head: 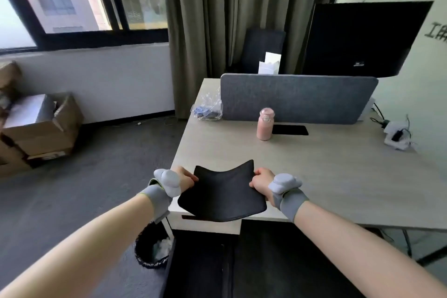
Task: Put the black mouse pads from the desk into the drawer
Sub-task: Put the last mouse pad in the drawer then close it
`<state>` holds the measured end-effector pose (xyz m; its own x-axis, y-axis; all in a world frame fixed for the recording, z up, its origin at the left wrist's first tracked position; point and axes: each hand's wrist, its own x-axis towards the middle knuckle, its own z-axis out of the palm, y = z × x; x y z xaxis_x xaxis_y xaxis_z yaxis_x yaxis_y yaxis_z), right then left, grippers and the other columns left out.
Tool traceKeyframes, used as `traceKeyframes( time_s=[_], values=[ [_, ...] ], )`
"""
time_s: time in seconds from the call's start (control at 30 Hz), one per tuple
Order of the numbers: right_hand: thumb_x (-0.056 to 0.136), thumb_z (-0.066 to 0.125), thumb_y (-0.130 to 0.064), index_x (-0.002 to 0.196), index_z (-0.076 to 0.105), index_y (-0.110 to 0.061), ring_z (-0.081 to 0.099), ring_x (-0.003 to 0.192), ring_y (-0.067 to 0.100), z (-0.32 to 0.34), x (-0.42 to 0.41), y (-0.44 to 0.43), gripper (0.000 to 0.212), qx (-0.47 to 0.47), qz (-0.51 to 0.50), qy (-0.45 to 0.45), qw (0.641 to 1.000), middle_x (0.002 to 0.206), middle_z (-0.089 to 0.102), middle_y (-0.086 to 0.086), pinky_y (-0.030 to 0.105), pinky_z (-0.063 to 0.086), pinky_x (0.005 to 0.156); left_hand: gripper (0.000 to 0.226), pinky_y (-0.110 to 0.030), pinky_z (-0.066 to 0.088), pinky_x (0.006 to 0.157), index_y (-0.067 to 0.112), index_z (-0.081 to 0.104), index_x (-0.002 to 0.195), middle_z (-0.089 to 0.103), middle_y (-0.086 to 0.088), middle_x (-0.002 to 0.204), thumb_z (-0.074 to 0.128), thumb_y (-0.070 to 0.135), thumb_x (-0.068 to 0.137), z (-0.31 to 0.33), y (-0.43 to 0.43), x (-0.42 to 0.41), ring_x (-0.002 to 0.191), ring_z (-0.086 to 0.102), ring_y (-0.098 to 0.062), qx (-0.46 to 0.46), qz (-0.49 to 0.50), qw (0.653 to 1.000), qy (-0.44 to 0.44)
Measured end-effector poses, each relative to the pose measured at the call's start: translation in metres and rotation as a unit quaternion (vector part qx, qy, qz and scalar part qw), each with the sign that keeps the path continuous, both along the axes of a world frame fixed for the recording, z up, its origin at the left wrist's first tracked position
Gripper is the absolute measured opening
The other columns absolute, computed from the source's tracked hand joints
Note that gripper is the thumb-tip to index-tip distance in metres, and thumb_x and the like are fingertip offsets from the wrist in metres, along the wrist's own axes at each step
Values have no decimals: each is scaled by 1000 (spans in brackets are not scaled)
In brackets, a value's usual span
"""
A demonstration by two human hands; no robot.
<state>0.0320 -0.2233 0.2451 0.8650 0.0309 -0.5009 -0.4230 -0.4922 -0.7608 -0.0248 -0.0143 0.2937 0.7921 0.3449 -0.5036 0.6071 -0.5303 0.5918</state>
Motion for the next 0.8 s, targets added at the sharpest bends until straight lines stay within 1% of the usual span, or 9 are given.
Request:
traceKeyframes(
  time_s=[0.13,0.2,0.23,0.3,0.37,0.5,0.57,0.63,0.8],
  values=[
    [86,47,-7,133,48,-12,54,115,30,-16,-7,23,47,-72,-31,2,997,126,56,14,33,46,98,37,-23,46,94,8,73,107,69,-13,102,46,-2,84,-25,30,-3,91,60,-25,-30,-24,999,-12],
    [86,47,-9,135,47,-13,51,120,31,-24,-19,36,49,-85,-55,9,995,132,53,13,34,43,102,36,-29,46,103,10,74,106,72,-12,108,48,-1,84,-38,47,-5,100,65,-28,-32,-32,999,-17],
    [86,47,-8,133,48,-12,52,120,31,-26,-23,40,47,-85,-68,13,994,131,54,13,33,43,101,35,-31,46,104,12,74,105,72,-11,110,49,0,84,-44,52,-6,105,66,-28,-35,-37,999,-18],
    [87,46,-5,128,52,-10,54,115,31,-37,-36,47,42,-75,-99,11,992,126,57,14,28,43,92,37,-24,47,98,13,72,108,71,-11,109,47,-1,84,-55,58,-12,99,65,-26,-43,-55,997,-14],
    [87,45,-3,125,55,-9,55,110,30,-48,-47,53,40,-69,-114,10,991,123,59,14,27,41,86,39,-20,46,81,13,70,112,69,-12,108,45,-1,85,-67,60,-18,85,58,-21,-42,-74,996,-14],
    [88,43,-3,124,57,-9,56,107,30,-83,-57,62,38,-81,-110,5,991,112,59,10,30,44,91,35,-16,41,56,13,72,108,63,-7,90,47,5,84,-109,65,-33,68,52,-17,-57,-48,997,-16],
    [87,43,-3,119,59,-10,55,97,27,-99,-63,65,36,-92,-90,3,992,107,61,8,30,45,87,33,-17,43,64,13,74,106,64,-7,89,51,7,83,-127,68,-44,76,54,-18,-63,-24,998,-10],
    [86,43,-5,115,60,-11,52,88,24,-113,-70,69,34,-107,-66,-6,992,113,65,8,27,43,78,32,-20,45,74,15,75,104,71,-14,96,53,8,82,-142,74,-50,81,58,-22,-57,-7,998,-13],
    [86,45,-6,114,60,-13,51,86,21,-180,-76,75,33,-106,-66,-58,990,117,64,6,23,36,74,31,-25,48,83,21,77,98,71,-9,94,56,10,79,-215,84,-56,81,59,-23,-39,2,997,-68]
  ],
)
